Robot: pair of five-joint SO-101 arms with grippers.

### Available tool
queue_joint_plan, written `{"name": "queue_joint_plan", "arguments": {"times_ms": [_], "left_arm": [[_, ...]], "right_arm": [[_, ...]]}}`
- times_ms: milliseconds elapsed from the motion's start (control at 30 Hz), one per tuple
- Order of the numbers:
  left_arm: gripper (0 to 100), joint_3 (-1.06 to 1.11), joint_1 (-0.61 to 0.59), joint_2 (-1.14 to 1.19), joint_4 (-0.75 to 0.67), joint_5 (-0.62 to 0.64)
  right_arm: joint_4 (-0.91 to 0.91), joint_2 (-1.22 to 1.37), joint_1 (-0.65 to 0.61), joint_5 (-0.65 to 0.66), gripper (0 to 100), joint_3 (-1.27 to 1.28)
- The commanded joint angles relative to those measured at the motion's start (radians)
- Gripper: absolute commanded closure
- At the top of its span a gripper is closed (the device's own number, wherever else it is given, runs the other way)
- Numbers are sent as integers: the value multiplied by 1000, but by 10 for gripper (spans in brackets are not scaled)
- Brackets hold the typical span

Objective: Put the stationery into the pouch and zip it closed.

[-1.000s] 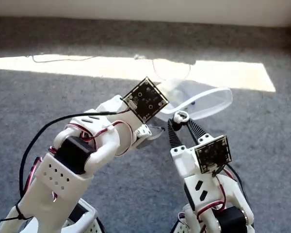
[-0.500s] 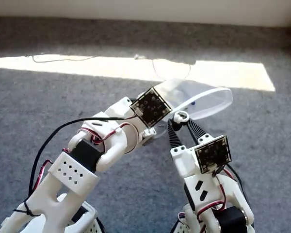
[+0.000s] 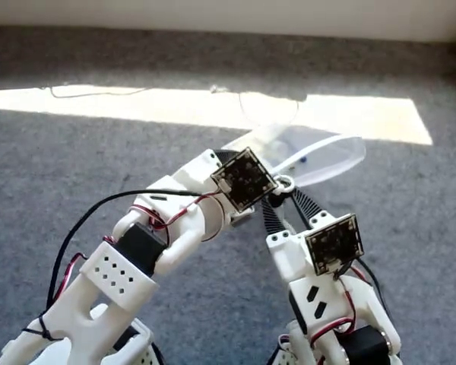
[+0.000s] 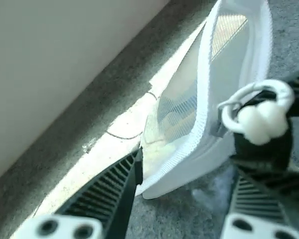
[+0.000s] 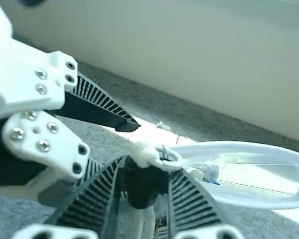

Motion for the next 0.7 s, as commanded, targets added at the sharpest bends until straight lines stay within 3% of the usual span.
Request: {"name": "queue_joint_plan", "arguments": {"times_ms": [0,367,667], "left_arm": [[720,12,56,-24,-34,-35],[766,137,73,-27,-210,-29],[960,182,73,-35,-262,-31]], "right_arm": [[-1,-12,-36,-2,987,-73],[21,-21,-38,-2,987,-73],[16,-22,-30,-5,990,-73]]}}
